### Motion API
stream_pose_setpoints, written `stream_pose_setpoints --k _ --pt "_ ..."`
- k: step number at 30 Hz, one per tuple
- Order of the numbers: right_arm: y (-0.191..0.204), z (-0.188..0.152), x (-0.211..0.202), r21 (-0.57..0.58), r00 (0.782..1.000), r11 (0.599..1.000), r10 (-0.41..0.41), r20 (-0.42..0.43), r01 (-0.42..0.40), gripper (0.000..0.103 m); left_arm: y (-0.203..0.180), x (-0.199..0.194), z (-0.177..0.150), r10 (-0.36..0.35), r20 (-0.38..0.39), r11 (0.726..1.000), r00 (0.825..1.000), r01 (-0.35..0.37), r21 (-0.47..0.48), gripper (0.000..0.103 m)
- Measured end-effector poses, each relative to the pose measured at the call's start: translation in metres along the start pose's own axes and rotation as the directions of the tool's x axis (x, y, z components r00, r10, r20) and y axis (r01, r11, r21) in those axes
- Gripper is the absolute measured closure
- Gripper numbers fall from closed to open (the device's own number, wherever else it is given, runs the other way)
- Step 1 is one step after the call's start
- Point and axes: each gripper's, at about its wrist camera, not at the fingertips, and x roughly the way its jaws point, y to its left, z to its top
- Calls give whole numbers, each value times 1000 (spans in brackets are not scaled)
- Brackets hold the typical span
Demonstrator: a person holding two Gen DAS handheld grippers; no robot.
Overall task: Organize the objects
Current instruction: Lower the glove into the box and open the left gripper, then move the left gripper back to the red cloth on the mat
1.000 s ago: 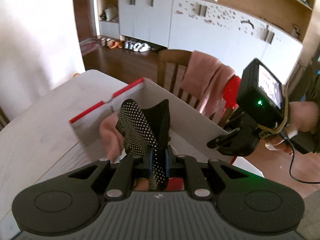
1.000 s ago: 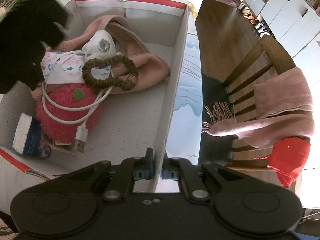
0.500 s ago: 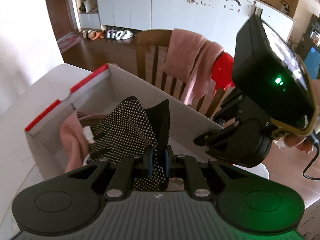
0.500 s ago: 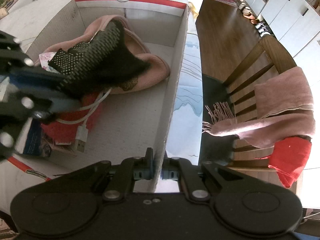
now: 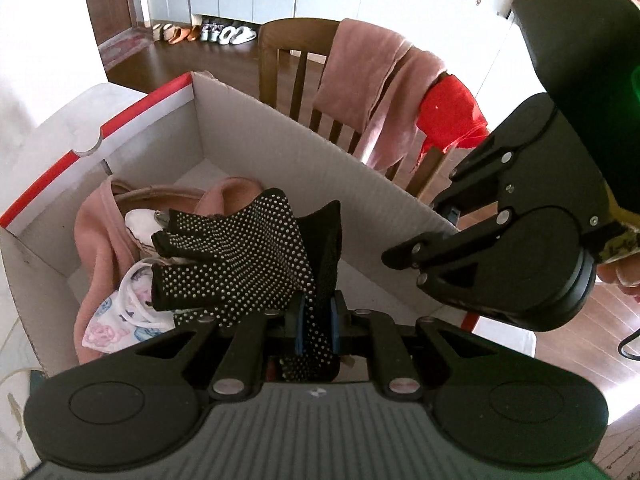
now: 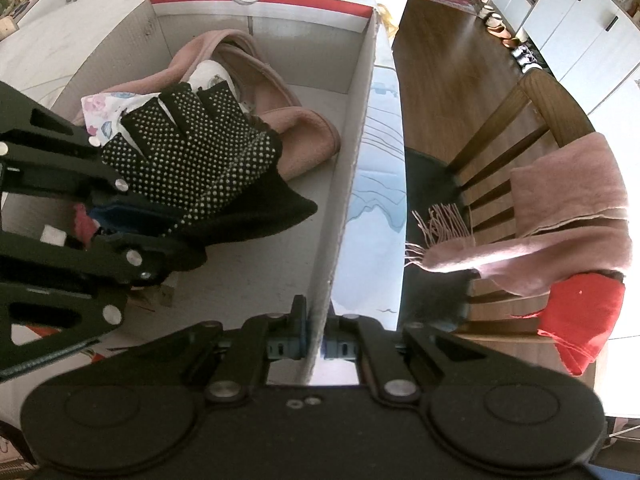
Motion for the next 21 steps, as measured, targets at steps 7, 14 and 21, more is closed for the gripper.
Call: stream_pose_setpoints --k 7,14,21 --pt "0 0 1 -1 1000 1000 -1 1 1 99 -1 -5 -3 -55 12 998 998 55 -10 53" --pt "0 -1 1 -2 1000 1000 -1 1 1 98 -1 -24 -13 -70 49 997 996 71 -28 41" --pt "0 -1 1 -3 1000 1000 -3 -1 3 98 12 -62 -29 -62 127 993 990 74 -92 39"
